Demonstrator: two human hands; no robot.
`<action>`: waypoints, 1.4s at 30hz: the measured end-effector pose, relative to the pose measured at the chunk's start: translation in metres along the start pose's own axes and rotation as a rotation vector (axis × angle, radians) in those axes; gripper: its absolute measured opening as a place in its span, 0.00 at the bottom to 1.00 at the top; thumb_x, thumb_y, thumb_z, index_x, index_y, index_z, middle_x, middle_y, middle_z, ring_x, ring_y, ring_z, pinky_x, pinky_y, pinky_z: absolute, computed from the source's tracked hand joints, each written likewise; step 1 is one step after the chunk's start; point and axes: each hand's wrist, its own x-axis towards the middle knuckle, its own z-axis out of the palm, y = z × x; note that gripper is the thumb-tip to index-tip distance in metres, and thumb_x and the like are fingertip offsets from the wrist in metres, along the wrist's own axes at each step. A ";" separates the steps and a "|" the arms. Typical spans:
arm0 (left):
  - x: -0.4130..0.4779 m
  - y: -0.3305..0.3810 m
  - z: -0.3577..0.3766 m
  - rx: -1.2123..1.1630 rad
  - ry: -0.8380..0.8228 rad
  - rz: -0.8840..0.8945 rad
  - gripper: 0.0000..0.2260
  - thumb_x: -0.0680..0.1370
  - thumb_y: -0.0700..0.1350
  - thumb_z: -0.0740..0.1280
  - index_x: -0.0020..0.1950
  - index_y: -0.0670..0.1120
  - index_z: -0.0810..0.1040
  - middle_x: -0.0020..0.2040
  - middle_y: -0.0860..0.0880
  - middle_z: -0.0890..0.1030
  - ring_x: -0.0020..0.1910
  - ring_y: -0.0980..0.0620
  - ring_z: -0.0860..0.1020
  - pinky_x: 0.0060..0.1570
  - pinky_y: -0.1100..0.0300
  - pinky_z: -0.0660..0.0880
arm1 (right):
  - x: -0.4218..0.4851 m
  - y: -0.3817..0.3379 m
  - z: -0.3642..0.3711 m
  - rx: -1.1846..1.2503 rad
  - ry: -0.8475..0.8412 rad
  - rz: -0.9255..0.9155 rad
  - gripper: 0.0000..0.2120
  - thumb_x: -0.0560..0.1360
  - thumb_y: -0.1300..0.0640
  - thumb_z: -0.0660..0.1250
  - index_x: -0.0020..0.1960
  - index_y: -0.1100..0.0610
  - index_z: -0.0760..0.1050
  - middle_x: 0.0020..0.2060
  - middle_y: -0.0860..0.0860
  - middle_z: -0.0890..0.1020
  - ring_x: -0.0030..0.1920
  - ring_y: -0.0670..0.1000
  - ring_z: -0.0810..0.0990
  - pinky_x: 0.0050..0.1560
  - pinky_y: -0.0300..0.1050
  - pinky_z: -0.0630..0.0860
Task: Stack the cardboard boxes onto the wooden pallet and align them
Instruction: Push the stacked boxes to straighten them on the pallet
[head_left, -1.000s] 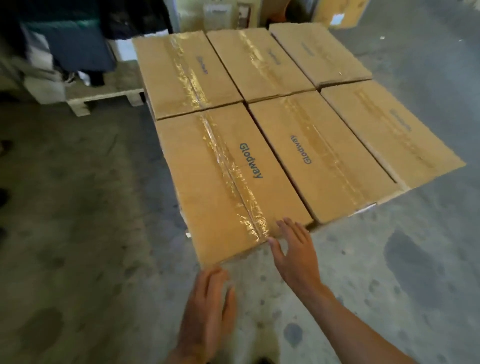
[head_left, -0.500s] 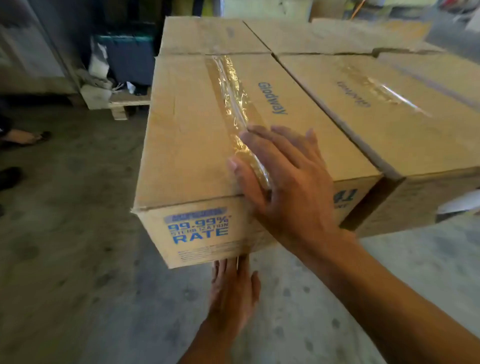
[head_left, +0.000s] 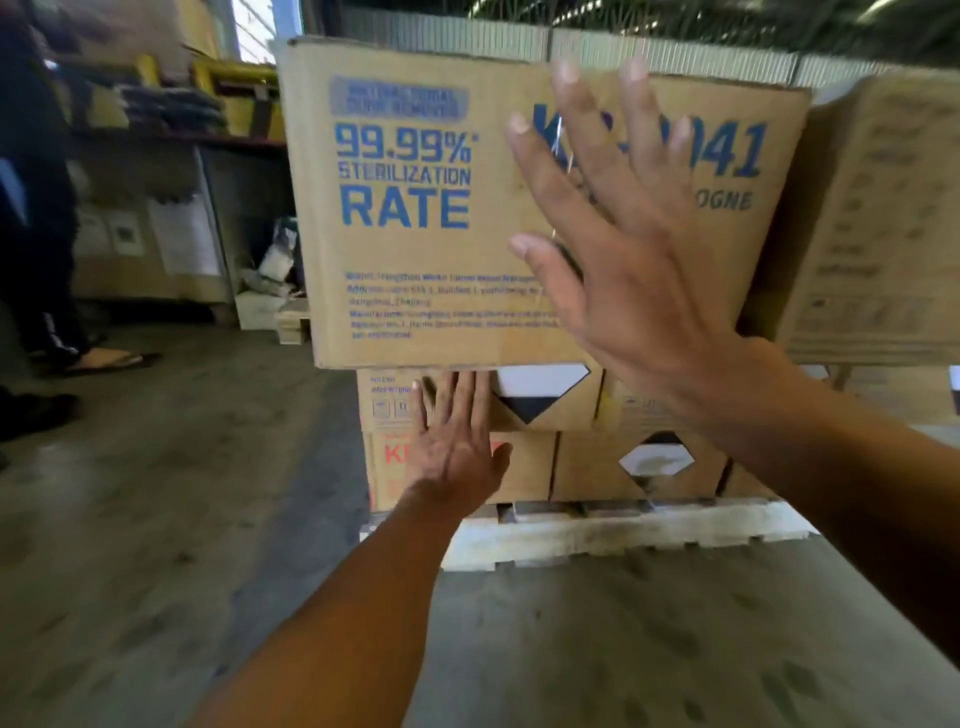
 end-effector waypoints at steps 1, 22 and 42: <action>0.001 -0.001 0.000 0.008 -0.001 0.001 0.41 0.81 0.63 0.53 0.78 0.45 0.28 0.82 0.45 0.36 0.80 0.45 0.34 0.74 0.40 0.30 | -0.002 0.000 0.001 -0.013 -0.009 -0.004 0.27 0.82 0.48 0.62 0.79 0.55 0.64 0.78 0.60 0.63 0.78 0.70 0.57 0.74 0.69 0.51; 0.043 -0.029 0.034 -0.094 -0.069 0.062 0.42 0.81 0.63 0.52 0.77 0.47 0.25 0.74 0.49 0.19 0.74 0.48 0.22 0.76 0.40 0.35 | 0.024 0.025 0.129 -0.107 -0.040 -0.041 0.29 0.83 0.43 0.54 0.79 0.56 0.62 0.78 0.59 0.63 0.78 0.69 0.58 0.73 0.68 0.48; 0.077 -0.046 0.081 -0.086 0.119 0.080 0.43 0.76 0.64 0.54 0.82 0.44 0.40 0.82 0.44 0.37 0.81 0.43 0.38 0.75 0.35 0.49 | 0.048 0.044 0.246 -0.102 -0.202 -0.008 0.31 0.82 0.42 0.51 0.81 0.55 0.58 0.80 0.56 0.58 0.79 0.67 0.53 0.73 0.68 0.45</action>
